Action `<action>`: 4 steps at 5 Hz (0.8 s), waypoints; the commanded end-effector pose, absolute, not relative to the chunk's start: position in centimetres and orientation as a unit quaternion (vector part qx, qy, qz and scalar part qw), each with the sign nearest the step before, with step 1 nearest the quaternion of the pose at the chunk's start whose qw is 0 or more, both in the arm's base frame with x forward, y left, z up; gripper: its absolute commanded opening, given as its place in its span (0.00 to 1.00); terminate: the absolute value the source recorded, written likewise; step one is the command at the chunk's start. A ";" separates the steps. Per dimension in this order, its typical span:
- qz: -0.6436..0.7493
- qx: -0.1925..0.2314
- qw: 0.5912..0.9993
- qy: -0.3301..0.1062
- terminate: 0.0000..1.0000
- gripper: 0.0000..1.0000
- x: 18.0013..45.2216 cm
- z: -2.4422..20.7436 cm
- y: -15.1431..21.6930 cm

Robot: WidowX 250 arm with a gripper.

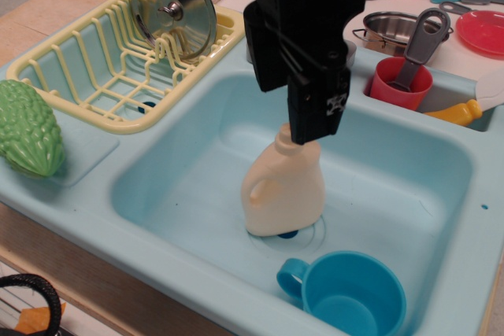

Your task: Put detergent from sink into drying rack

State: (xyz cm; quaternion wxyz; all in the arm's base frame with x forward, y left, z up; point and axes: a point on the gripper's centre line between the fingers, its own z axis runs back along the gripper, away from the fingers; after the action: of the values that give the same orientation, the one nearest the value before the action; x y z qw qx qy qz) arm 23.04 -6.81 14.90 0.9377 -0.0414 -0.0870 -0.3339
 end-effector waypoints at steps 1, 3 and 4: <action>-0.315 -0.074 0.940 -0.109 0.00 1.00 23.3 13.3 -6.7; -0.280 -0.112 0.947 -0.111 0.00 0.00 22.9 11.1 -6.4; -0.272 -0.111 0.950 -0.110 0.00 0.00 22.9 11.1 -6.5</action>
State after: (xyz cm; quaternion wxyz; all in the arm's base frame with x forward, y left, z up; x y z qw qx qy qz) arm 22.71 -5.93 11.23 0.9585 -0.0961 -0.0861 -0.2540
